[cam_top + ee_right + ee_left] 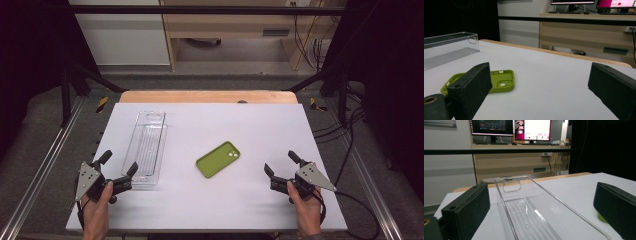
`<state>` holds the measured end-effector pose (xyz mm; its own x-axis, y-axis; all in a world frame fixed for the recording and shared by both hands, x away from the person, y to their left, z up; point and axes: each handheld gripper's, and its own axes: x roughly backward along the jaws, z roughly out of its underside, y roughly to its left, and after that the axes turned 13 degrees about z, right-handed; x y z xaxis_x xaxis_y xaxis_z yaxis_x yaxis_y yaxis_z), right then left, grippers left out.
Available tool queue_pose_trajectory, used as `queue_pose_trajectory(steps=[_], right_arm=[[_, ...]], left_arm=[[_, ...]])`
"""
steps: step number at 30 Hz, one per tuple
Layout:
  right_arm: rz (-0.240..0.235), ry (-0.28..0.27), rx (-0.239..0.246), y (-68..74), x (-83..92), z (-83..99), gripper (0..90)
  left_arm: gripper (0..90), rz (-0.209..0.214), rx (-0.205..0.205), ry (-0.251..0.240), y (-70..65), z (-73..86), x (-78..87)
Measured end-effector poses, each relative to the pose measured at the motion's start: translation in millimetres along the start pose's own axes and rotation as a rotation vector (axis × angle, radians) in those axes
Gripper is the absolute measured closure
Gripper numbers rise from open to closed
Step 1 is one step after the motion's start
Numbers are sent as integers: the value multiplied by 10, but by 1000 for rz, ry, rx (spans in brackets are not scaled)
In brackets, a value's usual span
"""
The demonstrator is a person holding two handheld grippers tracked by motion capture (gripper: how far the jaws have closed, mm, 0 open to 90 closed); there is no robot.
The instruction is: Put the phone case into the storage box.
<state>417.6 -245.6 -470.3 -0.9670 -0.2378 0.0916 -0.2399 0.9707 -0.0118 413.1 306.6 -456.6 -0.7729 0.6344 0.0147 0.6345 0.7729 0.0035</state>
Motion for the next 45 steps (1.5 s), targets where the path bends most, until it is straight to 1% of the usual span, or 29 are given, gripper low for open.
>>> queue_pose_trajectory(steps=[7,8,9,10,11,15,16,18,21,23,24,26,28,30,32,35,37,39,40,44,45], right_arm=[[-14,59,-13,10,-3,2,52],[-13,88,-13,12,0,-2,52],[-13,88,-13,12,0,-2,52],[-13,111,-21,19,-5,-7,48],[-13,111,-21,19,-5,-7,48],[-10,171,-27,70,-45,-29,50],[-4,185,-16,97,-63,-46,53],[-4,191,-14,114,-74,-62,56],[8,206,15,161,-95,-123,69],[8,218,35,190,-102,-168,69],[9,228,55,218,-108,-214,66],[9,231,62,231,-111,-237,66],[-1,240,72,254,-118,-292,66],[-14,269,77,283,-137,-394,66],[-19,274,78,289,-145,-425,66],[-26,292,86,311,-177,-510,67],[-31,302,95,329,-198,-568,72],[-51,328,101,343,-223,-628,72],[-58,339,105,353,-234,-657,72],[-73,366,136,397,-289,-767,74],[-79,373,151,407,-305,-795,75]], left_arm=[[4,7,-2,10,-29,3,-10],[5,9,-1,10,-32,4,-12],[5,12,-2,13,-34,4,-13],[5,13,-2,14,-39,6,-15],[5,15,-2,13,-43,7,-18],[5,18,0,12,-51,9,-20],[5,17,1,13,-50,10,-18],[5,17,2,13,-48,10,-13],[5,16,6,12,-46,12,-13],[5,16,7,19,-47,14,-16],[6,18,7,20,-48,15,-18],[6,18,9,20,-50,14,-17],[6,16,13,21,-48,15,-13],[7,14,12,21,-48,15,-10],[7,13,11,21,-43,12,-8],[8,10,20,18,-38,18,-8],[8,15,27,18,-38,22,-8],[8,16,38,15,-35,26,-8],[8,15,36,17,-34,26,-7],[8,13,33,19,-35,24,-6],[8,13,32,21,-36,24,-8]])
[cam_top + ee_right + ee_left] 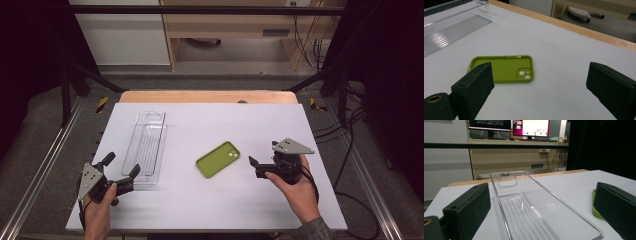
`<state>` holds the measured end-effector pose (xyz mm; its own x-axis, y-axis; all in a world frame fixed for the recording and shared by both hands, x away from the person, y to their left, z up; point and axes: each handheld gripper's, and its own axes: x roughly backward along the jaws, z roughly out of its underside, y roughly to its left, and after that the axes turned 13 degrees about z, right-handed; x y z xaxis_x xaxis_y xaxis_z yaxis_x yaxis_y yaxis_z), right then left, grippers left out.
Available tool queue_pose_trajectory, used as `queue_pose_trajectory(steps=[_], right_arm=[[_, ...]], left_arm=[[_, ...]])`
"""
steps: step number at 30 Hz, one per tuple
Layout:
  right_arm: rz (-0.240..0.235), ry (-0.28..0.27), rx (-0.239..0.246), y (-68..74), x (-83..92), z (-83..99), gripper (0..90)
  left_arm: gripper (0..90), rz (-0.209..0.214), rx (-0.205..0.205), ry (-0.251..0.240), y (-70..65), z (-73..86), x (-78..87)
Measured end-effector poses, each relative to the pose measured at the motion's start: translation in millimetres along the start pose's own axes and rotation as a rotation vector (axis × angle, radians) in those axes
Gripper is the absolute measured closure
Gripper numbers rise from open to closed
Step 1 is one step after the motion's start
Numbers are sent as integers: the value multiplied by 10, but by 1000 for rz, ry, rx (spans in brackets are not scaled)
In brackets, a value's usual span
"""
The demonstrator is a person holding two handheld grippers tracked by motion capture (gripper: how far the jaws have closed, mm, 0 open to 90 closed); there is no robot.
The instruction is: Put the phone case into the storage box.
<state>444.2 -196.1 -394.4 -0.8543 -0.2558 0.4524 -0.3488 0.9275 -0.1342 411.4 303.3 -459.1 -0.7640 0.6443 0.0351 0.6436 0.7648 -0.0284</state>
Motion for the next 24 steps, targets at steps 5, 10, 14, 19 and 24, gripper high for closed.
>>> queue_pose_trajectory(steps=[5,10,14,19,24], right_arm=[[-35,40,46,13,-66,-148,68],[-31,72,84,55,-168,-261,66],[-22,100,102,62,-275,-333,67],[-20,142,101,24,-409,-424,74],[-22,185,105,-4,-532,-488,72]], left_arm=[[8,6,-6,8,-6,1,-7],[8,6,-2,3,-7,0,-7],[8,6,-1,3,-2,1,-6],[8,6,-8,9,-5,1,-10],[8,13,-1,6,-6,1,-15]])
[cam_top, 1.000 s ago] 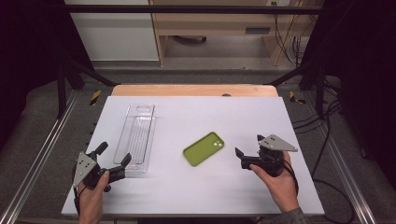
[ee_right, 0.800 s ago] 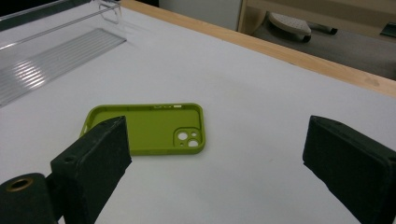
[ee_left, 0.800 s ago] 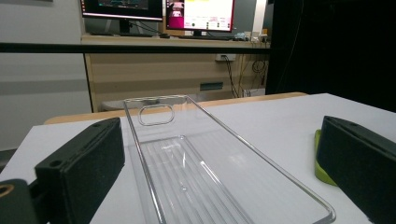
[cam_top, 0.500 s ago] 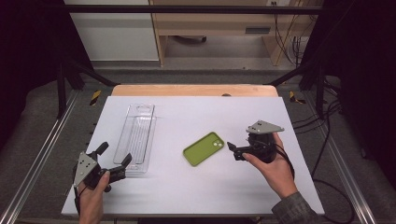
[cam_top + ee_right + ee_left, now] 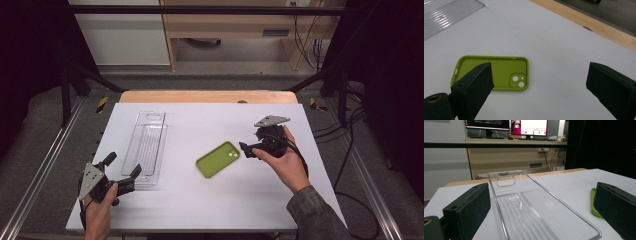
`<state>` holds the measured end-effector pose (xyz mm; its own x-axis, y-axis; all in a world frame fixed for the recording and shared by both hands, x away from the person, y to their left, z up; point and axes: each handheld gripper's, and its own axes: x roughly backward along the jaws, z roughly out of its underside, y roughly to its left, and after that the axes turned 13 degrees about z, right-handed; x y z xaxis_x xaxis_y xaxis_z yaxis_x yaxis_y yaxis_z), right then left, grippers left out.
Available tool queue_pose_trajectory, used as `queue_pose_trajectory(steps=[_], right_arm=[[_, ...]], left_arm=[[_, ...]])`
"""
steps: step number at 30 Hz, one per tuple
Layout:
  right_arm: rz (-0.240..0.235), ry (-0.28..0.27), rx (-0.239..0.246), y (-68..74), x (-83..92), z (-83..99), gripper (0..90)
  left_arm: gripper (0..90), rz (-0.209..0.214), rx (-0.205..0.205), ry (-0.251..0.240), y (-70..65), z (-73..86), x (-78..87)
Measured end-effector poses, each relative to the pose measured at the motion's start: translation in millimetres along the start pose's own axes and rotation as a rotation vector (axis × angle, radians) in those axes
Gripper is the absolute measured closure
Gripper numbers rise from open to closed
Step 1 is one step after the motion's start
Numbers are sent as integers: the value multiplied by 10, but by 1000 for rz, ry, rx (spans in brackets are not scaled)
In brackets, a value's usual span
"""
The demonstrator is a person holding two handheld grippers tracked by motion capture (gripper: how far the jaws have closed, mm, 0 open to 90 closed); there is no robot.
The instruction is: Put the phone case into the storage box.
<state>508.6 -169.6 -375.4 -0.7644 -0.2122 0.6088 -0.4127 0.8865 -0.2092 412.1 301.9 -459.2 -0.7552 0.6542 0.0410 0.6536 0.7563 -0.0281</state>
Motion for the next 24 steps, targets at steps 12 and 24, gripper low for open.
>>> queue_pose_trajectory(steps=[12,24], right_arm=[[-13,122,17,-25,-290,-121,83],[-19,221,30,24,-580,-94,85]], left_arm=[[9,4,-1,3,-8,2,-8],[9,7,-3,5,-11,3,-18]])
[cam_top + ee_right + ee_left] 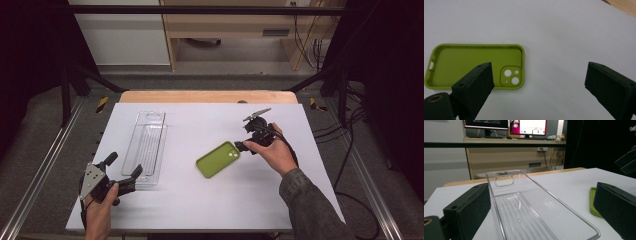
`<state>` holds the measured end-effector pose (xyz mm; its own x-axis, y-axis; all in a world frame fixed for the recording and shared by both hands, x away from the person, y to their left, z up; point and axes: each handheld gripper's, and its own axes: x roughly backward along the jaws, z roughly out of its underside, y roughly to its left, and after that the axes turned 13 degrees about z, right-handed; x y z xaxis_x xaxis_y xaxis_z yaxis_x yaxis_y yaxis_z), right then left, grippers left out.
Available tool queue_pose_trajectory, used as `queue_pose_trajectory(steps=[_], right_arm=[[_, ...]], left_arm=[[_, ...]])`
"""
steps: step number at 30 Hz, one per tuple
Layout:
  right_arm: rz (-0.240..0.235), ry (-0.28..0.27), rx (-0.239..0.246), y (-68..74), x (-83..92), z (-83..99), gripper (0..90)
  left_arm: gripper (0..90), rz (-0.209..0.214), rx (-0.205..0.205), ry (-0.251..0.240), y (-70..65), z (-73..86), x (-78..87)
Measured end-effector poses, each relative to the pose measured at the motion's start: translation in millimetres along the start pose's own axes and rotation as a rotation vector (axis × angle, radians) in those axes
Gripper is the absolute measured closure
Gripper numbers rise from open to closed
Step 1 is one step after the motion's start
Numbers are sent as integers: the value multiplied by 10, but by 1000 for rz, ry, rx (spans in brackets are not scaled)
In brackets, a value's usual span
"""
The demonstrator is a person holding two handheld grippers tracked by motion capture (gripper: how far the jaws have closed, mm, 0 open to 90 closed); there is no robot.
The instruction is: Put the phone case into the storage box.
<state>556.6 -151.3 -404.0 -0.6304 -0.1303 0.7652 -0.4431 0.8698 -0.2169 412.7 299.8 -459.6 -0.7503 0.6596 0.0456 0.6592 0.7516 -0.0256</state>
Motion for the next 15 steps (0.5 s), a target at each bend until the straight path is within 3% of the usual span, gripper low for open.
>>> queue_pose_trajectory(steps=[15], right_arm=[[-14,43,-1,59,-177,-29,116]], left_arm=[[9,8,-25,20,-29,-2,-25]])
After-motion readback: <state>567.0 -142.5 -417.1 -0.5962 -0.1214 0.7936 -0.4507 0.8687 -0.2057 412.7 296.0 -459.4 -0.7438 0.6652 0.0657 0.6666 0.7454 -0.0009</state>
